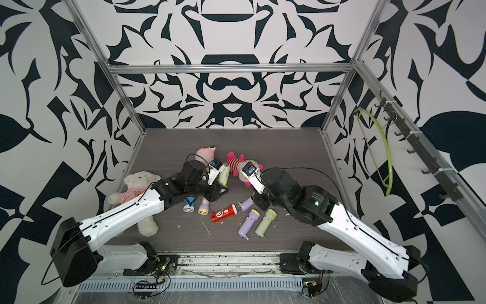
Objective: Close the plug at the bottom of the flashlight
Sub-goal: Place the flashlight at the center of the board.
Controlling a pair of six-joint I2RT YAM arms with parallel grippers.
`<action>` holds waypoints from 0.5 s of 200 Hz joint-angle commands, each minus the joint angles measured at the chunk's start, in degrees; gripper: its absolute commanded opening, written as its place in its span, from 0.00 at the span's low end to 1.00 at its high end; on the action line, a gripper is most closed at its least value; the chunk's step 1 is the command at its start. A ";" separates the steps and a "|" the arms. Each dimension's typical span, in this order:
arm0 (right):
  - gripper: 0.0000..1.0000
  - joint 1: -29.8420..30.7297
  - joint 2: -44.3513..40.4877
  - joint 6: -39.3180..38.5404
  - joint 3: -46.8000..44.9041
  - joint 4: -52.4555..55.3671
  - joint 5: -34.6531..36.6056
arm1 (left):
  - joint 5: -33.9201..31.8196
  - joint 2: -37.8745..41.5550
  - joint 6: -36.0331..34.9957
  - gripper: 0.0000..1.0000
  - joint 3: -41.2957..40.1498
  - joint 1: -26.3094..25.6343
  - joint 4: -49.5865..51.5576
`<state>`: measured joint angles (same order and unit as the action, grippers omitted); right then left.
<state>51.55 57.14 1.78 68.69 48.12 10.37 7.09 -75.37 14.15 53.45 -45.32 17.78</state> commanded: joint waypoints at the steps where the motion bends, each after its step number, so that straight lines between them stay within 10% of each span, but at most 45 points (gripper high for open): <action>1: 0.07 -3.87 -0.46 7.34 -1.88 -1.78 -0.06 | -2.70 -2.92 11.38 0.00 -2.41 0.14 -2.88; 100: 0.09 -5.12 -4.94 10.29 -6.10 -1.53 0.80 | -6.67 -16.53 16.88 0.00 -0.60 -0.12 -0.86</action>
<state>46.59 52.73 10.76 63.13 48.12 10.22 2.28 -89.78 30.09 50.70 -45.34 15.73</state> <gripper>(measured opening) 0.094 0.488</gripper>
